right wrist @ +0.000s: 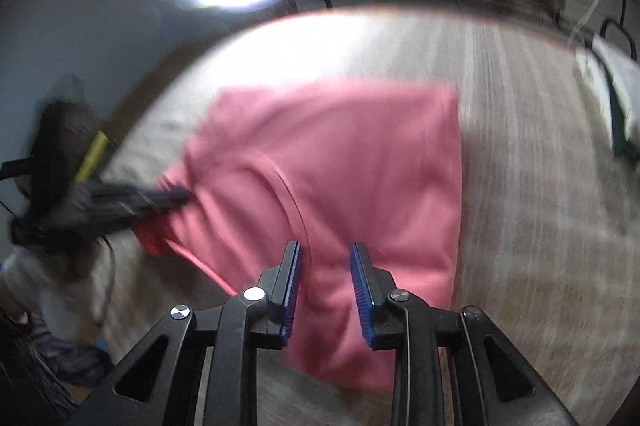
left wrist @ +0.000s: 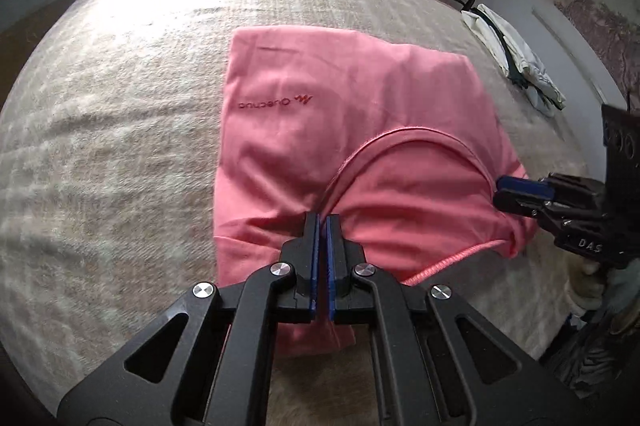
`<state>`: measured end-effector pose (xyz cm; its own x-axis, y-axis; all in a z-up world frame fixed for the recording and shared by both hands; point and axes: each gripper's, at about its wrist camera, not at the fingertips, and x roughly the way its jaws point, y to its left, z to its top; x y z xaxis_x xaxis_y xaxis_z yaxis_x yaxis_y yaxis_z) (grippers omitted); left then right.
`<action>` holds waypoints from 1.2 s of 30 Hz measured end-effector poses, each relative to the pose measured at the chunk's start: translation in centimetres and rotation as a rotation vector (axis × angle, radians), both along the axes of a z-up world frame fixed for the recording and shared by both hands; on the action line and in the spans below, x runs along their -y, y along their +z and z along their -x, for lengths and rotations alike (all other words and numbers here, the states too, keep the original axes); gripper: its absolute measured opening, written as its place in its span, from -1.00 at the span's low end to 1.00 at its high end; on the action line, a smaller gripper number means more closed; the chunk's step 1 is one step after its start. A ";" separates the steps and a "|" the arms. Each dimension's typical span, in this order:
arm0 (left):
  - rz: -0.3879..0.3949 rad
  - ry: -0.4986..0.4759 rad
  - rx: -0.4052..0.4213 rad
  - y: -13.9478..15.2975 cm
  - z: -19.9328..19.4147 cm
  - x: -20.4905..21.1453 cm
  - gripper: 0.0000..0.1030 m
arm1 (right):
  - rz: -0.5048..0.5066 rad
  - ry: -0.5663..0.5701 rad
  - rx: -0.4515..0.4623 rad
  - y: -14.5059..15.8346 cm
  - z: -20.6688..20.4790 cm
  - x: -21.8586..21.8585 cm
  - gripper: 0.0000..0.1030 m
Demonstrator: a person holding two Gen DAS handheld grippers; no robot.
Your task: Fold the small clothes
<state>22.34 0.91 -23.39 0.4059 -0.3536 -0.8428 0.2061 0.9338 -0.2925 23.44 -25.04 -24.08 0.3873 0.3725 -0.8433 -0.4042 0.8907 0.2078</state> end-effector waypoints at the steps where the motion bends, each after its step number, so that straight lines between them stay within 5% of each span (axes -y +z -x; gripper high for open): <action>1: 0.026 0.028 0.007 0.8 0.0 -0.6 -0.99 | -0.006 0.007 -0.007 -0.1 0.1 0.2 -0.54; 11: 0.097 0.088 0.099 3.8 -5.8 1.8 -0.94 | -0.138 -0.016 0.139 5.4 -3.1 -0.2 -0.61; 18: 0.054 0.094 0.057 0.4 -9.0 4.1 -0.94 | -0.097 0.006 0.148 4.0 -6.6 -4.8 -0.65; 24: 0.050 0.089 0.050 -0.4 -8.9 3.5 -0.94 | -0.040 -0.040 0.047 0.2 -8.7 -3.9 -0.79; 31: 0.097 0.156 0.109 1.7 -10.0 2.6 -0.94 | -0.189 -0.050 0.103 3.0 -8.7 -2.6 -0.66; 36: 0.065 0.223 0.081 -0.1 -12.0 1.6 -0.94 | -0.155 -0.119 0.094 2.2 -9.9 -2.0 -0.60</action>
